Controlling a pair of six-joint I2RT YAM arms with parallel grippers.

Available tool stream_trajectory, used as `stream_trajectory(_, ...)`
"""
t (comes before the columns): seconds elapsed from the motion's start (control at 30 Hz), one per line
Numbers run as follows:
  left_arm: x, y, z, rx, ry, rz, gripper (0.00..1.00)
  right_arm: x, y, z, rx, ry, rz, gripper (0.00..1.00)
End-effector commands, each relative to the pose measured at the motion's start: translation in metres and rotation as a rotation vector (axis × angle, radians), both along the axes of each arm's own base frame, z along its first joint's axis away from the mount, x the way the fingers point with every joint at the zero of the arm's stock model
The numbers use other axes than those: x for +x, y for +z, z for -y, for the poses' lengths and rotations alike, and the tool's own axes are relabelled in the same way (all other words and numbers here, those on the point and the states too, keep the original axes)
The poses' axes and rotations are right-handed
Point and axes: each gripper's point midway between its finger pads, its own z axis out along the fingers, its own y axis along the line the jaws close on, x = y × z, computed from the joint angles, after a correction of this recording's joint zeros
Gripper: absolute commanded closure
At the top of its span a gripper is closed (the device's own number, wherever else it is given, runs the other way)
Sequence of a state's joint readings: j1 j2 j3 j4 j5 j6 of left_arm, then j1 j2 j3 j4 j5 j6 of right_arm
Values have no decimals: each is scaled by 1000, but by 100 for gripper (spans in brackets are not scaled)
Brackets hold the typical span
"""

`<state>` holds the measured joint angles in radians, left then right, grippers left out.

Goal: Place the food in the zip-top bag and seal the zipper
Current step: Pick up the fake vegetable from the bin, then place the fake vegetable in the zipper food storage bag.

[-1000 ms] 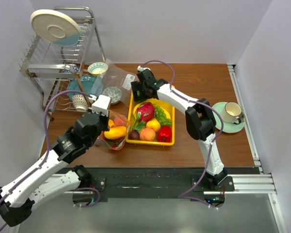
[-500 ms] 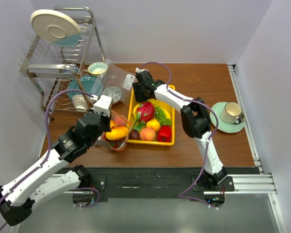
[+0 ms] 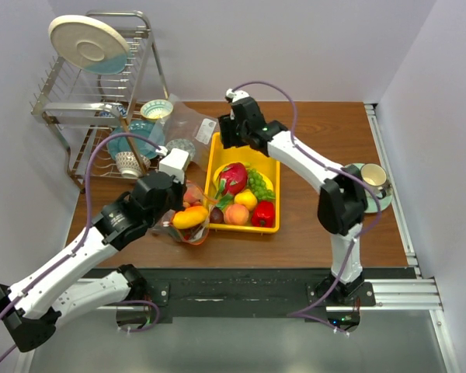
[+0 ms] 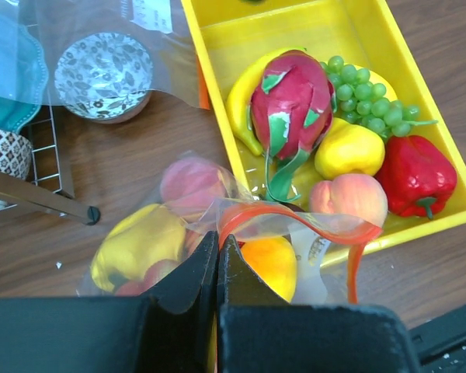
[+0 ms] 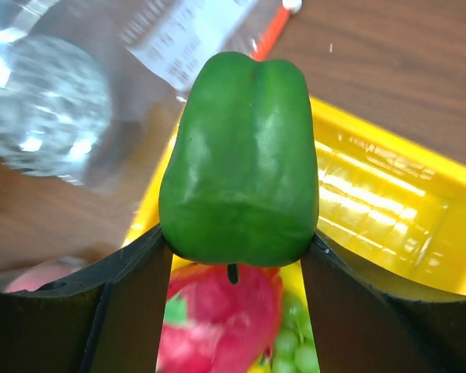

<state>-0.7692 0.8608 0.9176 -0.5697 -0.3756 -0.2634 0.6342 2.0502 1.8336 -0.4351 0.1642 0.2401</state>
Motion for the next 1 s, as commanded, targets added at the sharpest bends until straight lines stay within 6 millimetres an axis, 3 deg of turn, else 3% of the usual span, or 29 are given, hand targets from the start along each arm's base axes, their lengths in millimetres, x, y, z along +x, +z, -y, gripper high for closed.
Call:
stream_trajectory(0.0, -4, 20, 14, -84, -35, -11, 100, -24, 75, -3, 119, 107, 113, 52)
stream_trajectory(0.1, -4, 21, 17, -99, -27, -32, 100, -56, 95, -4, 187, 199, 103, 52)
stream_trajectory(0.13, -5, 19, 17, -94, -25, -46, 100, -68, 87, -2, 198, 220, 67, 52)
stream_trajectory(0.17, -5, 22, 18, -101, -24, -46, 100, -84, 104, -1, 238, 260, 79, 52)
stream_trajectory(0.2, -5, 22, 19, -106, -20, -55, 100, -99, 107, -6, 276, 318, 57, 53)
stream_trajectory(0.23, -5, 21, 20, -105, -24, -63, 100, -113, 95, -3, 287, 335, 12, 53)
stream_trajectory(0.27, -5, 24, 21, -110, -22, -63, 100, -124, 99, -1, 310, 354, 7, 53)
stream_trajectory(0.3, -4, 25, 21, -115, -21, -65, 100, -138, 116, 3, 346, 381, 37, 53)
stream_trajectory(0.33, -4, 24, 22, -114, -20, -68, 100, -157, 106, 4, 372, 418, -10, 53)
stream_trajectory(0.37, -3, 27, 23, -119, -21, -66, 100, -167, 109, 6, 393, 438, -13, 53)
stream_trajectory(0.4, -3, 27, 23, -121, -18, -66, 100, -182, 127, 11, 430, 466, 19, 53)
stream_trajectory(0.43, -2, 28, 24, -121, -16, -67, 100, -198, 118, 12, 449, 497, -22, 53)
stream_trajectory(0.5, 0, 31, 25, -127, -10, -64, 100, -219, 132, 18, 495, 536, -7, 53)
stream_trajectory(0.53, 2, 30, 27, -126, -9, -66, 100, -233, 125, 17, 524, 570, -56, 53)
stream_trajectory(0.6, 3, 34, 29, -133, -7, -65, 100, -248, 130, 14, 575, 627, -64, 52)
stream_trajectory(0.67, 5, 35, 30, -141, -1, -68, 100, -268, 122, 11, 626, 679, -132, 52)
stream_trajectory(0.8, 6, 39, 34, -158, 1, -73, 100, -286, 112, -1, 669, 714, -182, 52)
stream_trajectory(0.97, 6, 45, 32, -170, 22, -79, 100, -316, 100, -33, 633, 781, -212, 52)
